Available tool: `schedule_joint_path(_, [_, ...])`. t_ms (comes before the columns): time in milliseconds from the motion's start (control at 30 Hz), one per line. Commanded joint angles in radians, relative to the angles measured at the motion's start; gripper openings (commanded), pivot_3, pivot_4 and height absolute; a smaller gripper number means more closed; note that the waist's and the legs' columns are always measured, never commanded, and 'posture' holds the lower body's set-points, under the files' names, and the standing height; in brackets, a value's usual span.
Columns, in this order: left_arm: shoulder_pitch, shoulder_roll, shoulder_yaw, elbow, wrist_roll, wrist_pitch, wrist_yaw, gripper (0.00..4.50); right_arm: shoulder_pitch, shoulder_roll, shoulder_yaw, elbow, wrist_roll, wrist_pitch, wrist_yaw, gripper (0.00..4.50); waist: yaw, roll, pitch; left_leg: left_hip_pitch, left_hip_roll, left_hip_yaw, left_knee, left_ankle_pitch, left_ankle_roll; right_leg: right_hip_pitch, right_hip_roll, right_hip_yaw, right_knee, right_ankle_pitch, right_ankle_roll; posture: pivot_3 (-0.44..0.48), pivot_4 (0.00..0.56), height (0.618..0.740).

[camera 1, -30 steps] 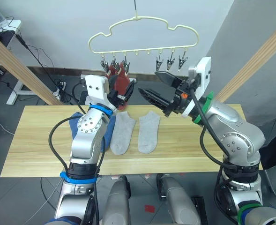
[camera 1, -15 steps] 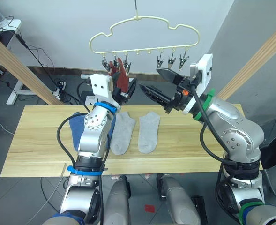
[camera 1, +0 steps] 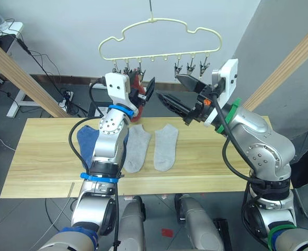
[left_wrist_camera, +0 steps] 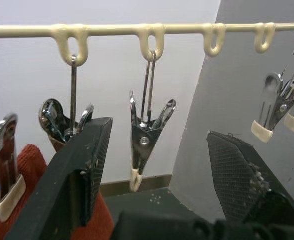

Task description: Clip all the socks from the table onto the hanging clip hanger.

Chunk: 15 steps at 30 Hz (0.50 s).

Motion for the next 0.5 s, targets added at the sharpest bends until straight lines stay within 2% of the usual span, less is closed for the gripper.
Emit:
schedule_joint_path(33, [-0.036,-0.003,0.008,0.024,0.005,-0.040,0.003,3.33,-0.019,0.001,-0.007,-0.029,0.004,-0.028,-0.005,4.50,-0.002,0.000,0.000,0.000,0.000,0.000,0.000,0.000,0.000,0.000,0.000,0.000,0.000,0.000,0.000,-0.101,0.307,0.740])
schedule_joint_path(500, [-0.118,0.015,0.017,0.132,0.033,-0.124,0.023,3.33,-0.018,0.000,-0.006,-0.035,0.002,-0.030,-0.017,4.50,-0.015,0.000,0.000,0.000,0.000,0.000,0.000,0.000,0.000,0.000,0.000,0.000,0.001,0.000,0.000,-0.110,0.308,0.740])
